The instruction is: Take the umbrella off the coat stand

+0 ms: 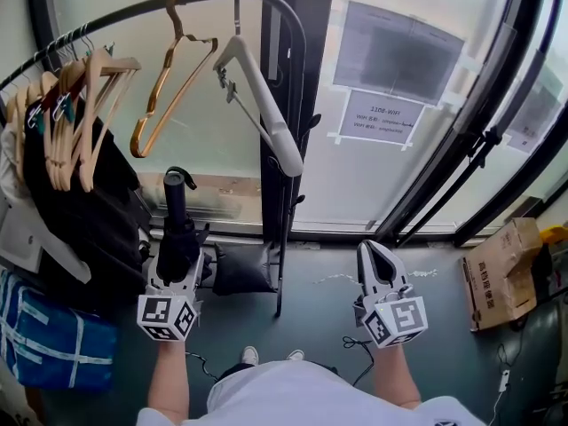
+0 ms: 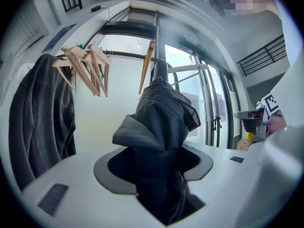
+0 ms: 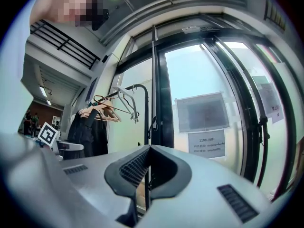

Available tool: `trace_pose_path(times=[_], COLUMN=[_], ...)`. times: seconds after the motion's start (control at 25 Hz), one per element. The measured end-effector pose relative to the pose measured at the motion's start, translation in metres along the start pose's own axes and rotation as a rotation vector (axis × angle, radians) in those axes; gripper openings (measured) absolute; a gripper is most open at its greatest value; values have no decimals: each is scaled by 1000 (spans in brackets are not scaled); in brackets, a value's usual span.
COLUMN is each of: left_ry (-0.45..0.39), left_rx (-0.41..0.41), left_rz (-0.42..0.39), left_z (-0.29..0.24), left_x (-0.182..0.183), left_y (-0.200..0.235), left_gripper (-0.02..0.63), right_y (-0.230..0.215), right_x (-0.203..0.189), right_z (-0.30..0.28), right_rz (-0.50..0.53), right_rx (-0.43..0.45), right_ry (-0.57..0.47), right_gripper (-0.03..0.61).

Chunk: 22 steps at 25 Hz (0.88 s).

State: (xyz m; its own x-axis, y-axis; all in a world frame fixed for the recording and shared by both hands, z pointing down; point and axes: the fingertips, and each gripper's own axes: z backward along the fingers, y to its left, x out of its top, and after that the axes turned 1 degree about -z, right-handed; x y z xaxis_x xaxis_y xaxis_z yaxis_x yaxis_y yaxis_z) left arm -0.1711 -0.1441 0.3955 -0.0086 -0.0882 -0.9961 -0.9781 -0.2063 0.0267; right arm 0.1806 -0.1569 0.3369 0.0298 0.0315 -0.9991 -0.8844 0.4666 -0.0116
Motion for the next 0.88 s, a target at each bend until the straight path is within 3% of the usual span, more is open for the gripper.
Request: trace_pose_path(times=[0.16,0.44,0.64,0.88], left_ry=[-9,-27,-24,-21], left_rx=[26,60,77,126], left_rz=[-19,33,14,58], left_z=[10,25,39,66], left_x=[2,0,0,-5], left_y=[0,-1,-3,5], left_gripper=[250,250,250,250], right_y=[-15,-37,-44,-50], right_x=[-2,-5,1,4], right_z=[3,10,10,13], right_rz=[5,3,9,12], right_rx=[-45,-114,-137,-161], right_ry=[8,19,2,-4], right_gripper=[18,18,18,18])
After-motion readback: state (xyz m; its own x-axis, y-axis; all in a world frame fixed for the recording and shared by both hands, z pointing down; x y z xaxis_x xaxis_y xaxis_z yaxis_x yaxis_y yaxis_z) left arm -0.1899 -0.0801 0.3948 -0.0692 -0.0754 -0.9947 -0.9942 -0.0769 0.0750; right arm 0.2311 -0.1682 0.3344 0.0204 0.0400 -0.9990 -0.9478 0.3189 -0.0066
